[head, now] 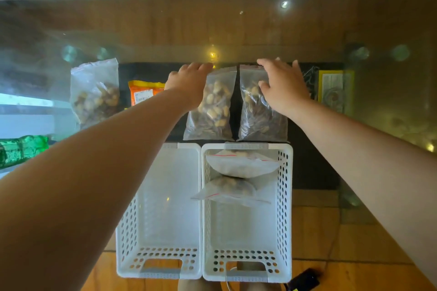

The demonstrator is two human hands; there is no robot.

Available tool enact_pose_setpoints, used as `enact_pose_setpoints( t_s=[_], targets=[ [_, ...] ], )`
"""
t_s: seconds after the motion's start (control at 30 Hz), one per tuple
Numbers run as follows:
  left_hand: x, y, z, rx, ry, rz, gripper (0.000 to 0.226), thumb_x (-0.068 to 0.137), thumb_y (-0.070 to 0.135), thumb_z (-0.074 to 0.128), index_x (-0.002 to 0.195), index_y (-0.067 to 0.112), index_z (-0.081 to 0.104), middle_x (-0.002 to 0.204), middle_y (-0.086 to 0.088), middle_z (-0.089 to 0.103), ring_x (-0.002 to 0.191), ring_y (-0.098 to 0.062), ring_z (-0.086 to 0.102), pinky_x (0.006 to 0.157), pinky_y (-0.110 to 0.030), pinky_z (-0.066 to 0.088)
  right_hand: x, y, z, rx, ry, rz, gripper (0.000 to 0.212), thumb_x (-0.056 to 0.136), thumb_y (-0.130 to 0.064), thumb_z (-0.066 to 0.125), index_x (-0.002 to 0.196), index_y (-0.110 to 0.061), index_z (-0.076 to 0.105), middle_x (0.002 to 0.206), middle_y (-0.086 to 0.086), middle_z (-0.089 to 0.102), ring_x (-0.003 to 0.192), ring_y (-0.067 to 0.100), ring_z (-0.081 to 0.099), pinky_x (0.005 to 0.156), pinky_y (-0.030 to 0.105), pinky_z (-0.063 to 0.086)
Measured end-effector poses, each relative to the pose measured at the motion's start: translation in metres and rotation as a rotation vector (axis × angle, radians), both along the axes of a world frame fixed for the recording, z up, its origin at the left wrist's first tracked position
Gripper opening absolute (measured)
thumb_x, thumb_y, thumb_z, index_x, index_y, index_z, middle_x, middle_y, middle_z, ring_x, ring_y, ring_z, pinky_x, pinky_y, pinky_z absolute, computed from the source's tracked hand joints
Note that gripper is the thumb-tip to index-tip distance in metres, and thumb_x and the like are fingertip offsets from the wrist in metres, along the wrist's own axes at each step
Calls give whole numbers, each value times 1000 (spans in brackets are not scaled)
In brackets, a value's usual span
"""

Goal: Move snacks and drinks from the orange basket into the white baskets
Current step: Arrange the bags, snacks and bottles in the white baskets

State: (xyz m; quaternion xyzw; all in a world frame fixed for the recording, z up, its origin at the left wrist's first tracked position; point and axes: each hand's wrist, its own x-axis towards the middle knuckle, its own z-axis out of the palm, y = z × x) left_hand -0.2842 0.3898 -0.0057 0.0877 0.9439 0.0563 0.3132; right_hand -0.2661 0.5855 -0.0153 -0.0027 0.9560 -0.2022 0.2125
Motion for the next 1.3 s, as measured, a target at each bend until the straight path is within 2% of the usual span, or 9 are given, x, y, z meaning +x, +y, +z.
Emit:
enact_pose_setpoints(
  t_s=[0.07,0.27,0.4,0.7,0.87,0.97,1.1,1.2,1.3],
  targets=[
    [-2,0,0,-52,7,-53,53,88,0,51,138,13,37,139,-12,43,129,-31,39,104,-45,34,2,0,2,20,84,-38,40,90,-9,54,129,-13,48,118,8,63,115,27,54,115,44,16],
    [1,-3,27,151,-43,150,10,89,26,59,87,16,57,98,-8,60,87,-26,55,71,-32,41,17,6,27,-38,24,-150,44,85,-5,60,127,-14,52,119,10,59,108,26,56,89,37,48],
    [13,-5,66,289,-23,165,25,80,23,71,64,23,52,72,4,53,76,-21,53,67,-28,42,34,21,57,-66,60,-171,15,84,-7,63,95,-13,70,88,0,53,81,16,54,55,14,29],
    [45,-2,109,459,-26,292,12,73,24,76,68,20,66,68,14,57,52,3,55,41,-3,34,67,27,100,-172,198,-114,15,83,-13,65,97,-10,70,90,4,66,74,7,50,56,8,27],
    [46,13,79,328,108,319,26,85,27,65,106,13,70,110,-8,64,93,-19,57,74,-21,39,55,26,67,-113,172,-297,25,89,-21,58,111,-10,65,110,8,65,94,17,59,59,8,30],
    [46,24,71,330,113,368,29,87,33,62,107,15,71,107,-7,67,79,-14,55,68,-21,41,57,23,63,-99,247,-367,20,90,-19,56,103,-9,68,102,8,67,84,15,58,56,7,26],
    [55,33,64,239,-18,265,33,88,43,55,103,19,72,76,2,64,55,-4,48,48,-14,31,68,14,67,-242,158,-178,15,88,-18,58,90,-11,70,84,1,66,71,10,54,54,12,34],
    [52,28,64,219,-77,285,30,88,40,57,103,19,72,82,0,69,60,-9,52,52,-18,38,59,30,63,-239,189,-478,18,87,-15,56,94,-11,71,88,5,70,72,10,54,52,6,32],
    [36,12,66,272,135,537,28,87,36,61,97,14,75,90,-9,72,58,-12,51,50,-21,37,52,41,59,-183,224,-633,23,90,-18,53,102,-9,70,100,9,71,80,9,53,53,4,29]
  ],
)
